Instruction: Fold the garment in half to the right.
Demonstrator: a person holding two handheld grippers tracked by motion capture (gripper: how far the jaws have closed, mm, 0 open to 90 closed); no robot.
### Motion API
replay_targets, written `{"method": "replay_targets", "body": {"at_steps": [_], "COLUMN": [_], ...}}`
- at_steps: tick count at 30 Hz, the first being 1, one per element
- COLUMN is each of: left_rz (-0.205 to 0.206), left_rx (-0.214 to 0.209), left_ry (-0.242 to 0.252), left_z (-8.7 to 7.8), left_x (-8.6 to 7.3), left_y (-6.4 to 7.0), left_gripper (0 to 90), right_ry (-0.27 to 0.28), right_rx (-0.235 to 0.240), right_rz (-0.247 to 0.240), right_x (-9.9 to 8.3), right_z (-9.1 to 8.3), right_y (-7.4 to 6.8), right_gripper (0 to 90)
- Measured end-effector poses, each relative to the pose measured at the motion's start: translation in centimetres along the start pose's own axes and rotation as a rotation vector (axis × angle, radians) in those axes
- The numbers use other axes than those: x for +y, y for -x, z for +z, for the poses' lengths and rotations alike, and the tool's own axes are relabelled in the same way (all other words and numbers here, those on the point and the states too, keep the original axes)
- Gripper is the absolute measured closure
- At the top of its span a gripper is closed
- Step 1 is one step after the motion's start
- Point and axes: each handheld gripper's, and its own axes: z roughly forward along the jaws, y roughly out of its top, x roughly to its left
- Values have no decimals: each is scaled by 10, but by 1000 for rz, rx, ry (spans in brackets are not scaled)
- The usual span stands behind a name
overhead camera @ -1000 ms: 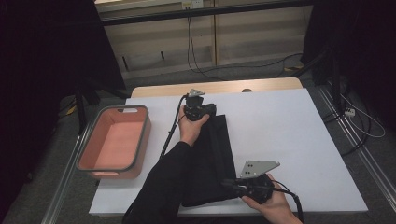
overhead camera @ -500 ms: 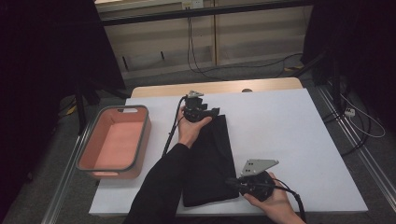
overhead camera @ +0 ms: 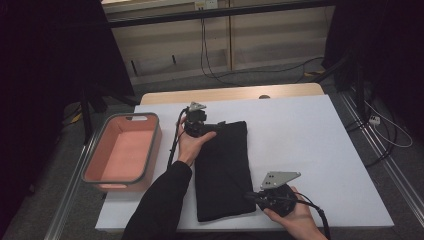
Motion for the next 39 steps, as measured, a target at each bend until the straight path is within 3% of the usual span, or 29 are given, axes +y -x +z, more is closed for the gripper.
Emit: {"method": "replay_targets", "body": {"at_steps": [12, 16, 19, 25, 31, 36, 39], "left_rz": [23, 13, 27, 15, 50, 47, 80], "left_rx": [9, 5, 1, -14, -26, -20, -8], "left_ry": [8, 27, 18, 4, 2, 4, 32], "left_z": [-21, -29, -33, -46, -61, -75, -86], "left_x": [-13, -16, -20, -27, -34, -41, -45], "left_y": [-5, -4, -5, -9, -4, -2, 3], "left_gripper": [125, 112, 93, 80, 41, 40, 40], "right_ry": [-36, -34, -17, 54, 77, 68, 69], "right_rx": [-6, -19, -37, -63, -58, -58, -57], "right_rz": [47, 71, 81, 104, 71, 31, -5], "right_x": [-13, -16, -16, -13, -8, -4, -1], "right_z": [-7, -12, -18, -24, -20, -13, -10], "right_y": [-1, 2, 3, 7, 6, 7, 3], "right_gripper": [742, 697, 641, 524, 490, 443, 421]}}
